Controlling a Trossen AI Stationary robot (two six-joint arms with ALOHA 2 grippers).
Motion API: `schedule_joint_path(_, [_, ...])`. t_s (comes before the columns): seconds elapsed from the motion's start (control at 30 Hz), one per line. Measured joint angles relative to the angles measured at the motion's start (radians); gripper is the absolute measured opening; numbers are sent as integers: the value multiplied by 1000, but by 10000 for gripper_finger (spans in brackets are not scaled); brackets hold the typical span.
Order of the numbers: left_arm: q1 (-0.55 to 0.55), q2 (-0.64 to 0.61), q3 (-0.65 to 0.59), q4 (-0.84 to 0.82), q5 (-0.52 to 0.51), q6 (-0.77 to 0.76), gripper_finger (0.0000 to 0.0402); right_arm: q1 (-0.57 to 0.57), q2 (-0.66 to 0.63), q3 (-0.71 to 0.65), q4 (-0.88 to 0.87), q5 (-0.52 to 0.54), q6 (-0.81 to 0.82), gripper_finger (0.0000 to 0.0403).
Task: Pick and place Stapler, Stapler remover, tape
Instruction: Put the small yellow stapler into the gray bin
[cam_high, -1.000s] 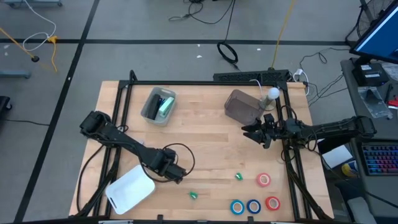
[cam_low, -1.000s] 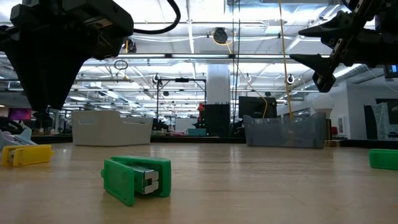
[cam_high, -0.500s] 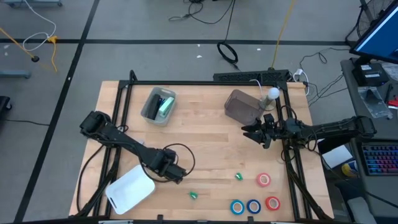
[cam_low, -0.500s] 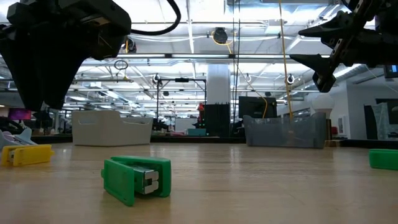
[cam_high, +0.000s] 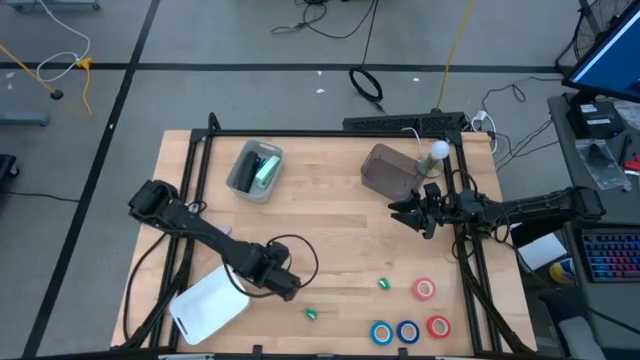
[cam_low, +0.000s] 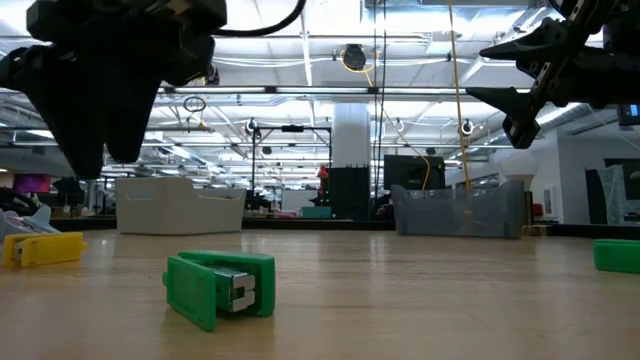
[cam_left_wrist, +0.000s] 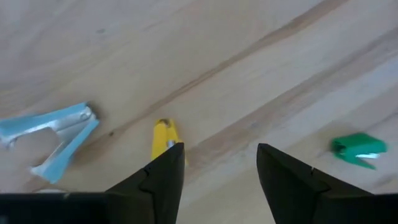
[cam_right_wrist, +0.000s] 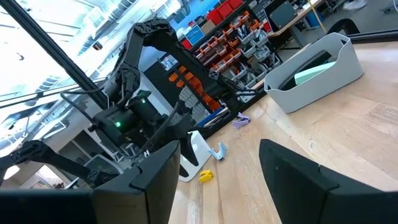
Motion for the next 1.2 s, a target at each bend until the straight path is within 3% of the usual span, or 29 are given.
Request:
schedule_joint_path(0.37, [-3, 114, 0, -19, 78, -23, 178, 0, 0, 0, 0, 0, 0, 212])
schedule_joint_path(0.73, [-1, 63, 2, -29, 67, -87, 179, 0, 0, 0, 0, 4, 0, 212])
schedule_joint_path(0.97, [-1, 64, 2, -116, 45, -107, 179, 0, 0, 0, 0, 5, 1, 212])
schedule_joint_path(1.2, [1, 73, -41, -60, 47, -113, 179, 0, 0, 0, 0, 5, 26, 212])
